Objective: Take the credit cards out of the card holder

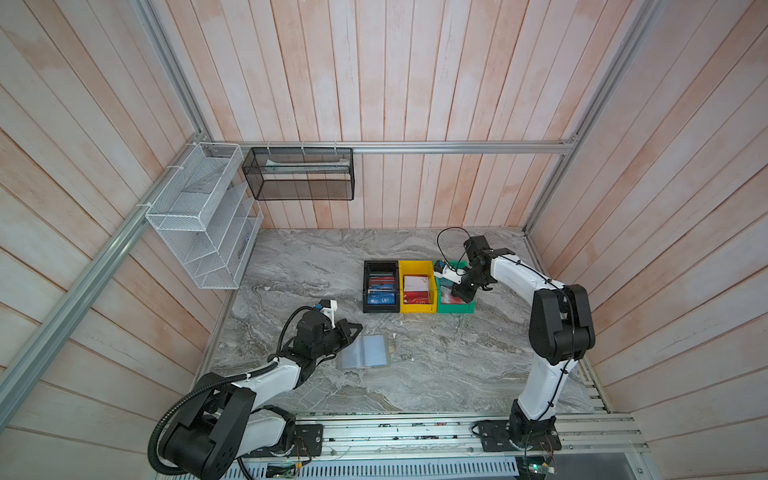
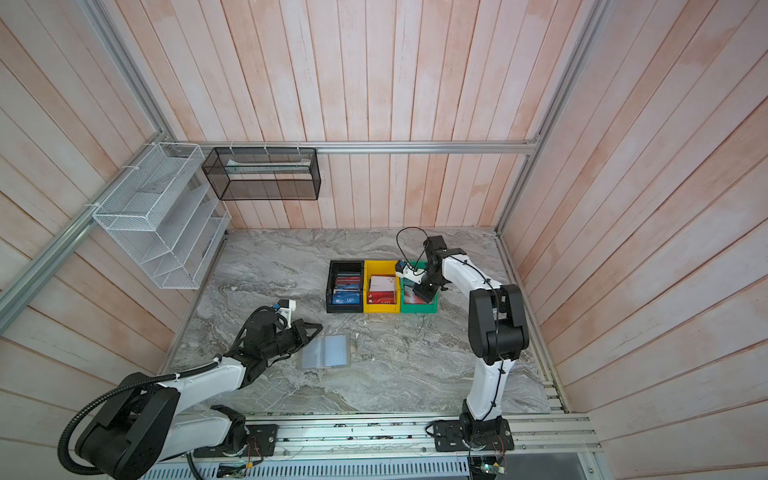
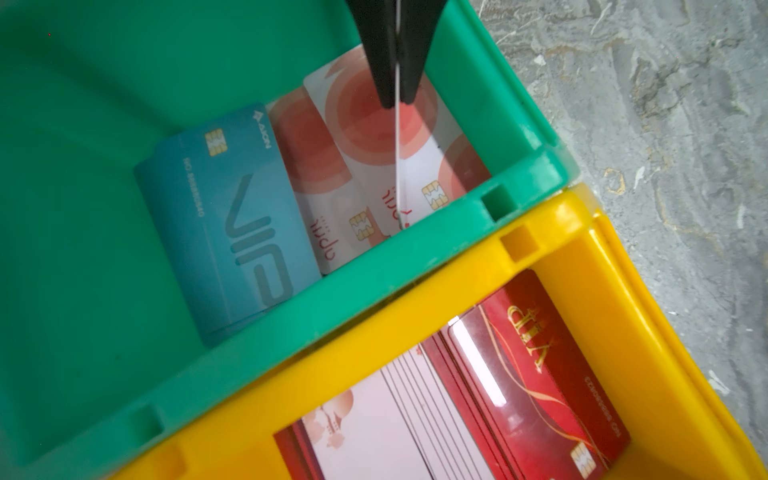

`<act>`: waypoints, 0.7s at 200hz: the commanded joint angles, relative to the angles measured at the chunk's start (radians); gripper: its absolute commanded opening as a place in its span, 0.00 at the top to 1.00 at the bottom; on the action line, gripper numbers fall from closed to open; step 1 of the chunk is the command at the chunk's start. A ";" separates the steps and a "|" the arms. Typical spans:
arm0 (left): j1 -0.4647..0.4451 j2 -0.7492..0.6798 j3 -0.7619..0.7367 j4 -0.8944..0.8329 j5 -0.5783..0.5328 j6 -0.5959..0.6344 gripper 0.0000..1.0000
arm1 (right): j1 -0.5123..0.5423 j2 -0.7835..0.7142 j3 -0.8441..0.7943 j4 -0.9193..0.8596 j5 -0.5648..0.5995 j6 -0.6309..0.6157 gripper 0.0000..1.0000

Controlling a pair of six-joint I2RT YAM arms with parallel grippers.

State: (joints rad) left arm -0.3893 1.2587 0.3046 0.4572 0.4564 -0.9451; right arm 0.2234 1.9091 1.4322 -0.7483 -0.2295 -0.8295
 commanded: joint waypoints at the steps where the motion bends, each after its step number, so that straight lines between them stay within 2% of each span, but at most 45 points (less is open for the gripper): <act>1: -0.004 0.007 -0.003 0.035 0.017 0.016 1.00 | 0.005 0.008 -0.001 0.016 0.069 0.015 1.00; 15: -0.003 0.007 -0.004 0.035 0.016 0.016 1.00 | 0.005 -0.002 -0.010 0.031 0.077 0.015 1.00; 54: -0.003 0.016 0.000 0.032 0.017 0.017 1.00 | 0.007 -0.009 -0.019 0.063 0.110 0.019 0.92; 85: -0.003 0.031 0.003 0.040 0.018 0.016 1.00 | 0.007 0.001 -0.008 0.035 0.069 0.017 1.00; 140: -0.003 0.054 0.021 0.041 0.023 0.019 1.00 | 0.009 -0.052 -0.018 -0.002 0.005 -0.016 1.00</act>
State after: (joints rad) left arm -0.3893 1.2980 0.3046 0.4717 0.4671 -0.9451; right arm 0.2276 1.9038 1.4273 -0.7086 -0.1734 -0.8272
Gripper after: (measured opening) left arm 0.044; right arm 0.047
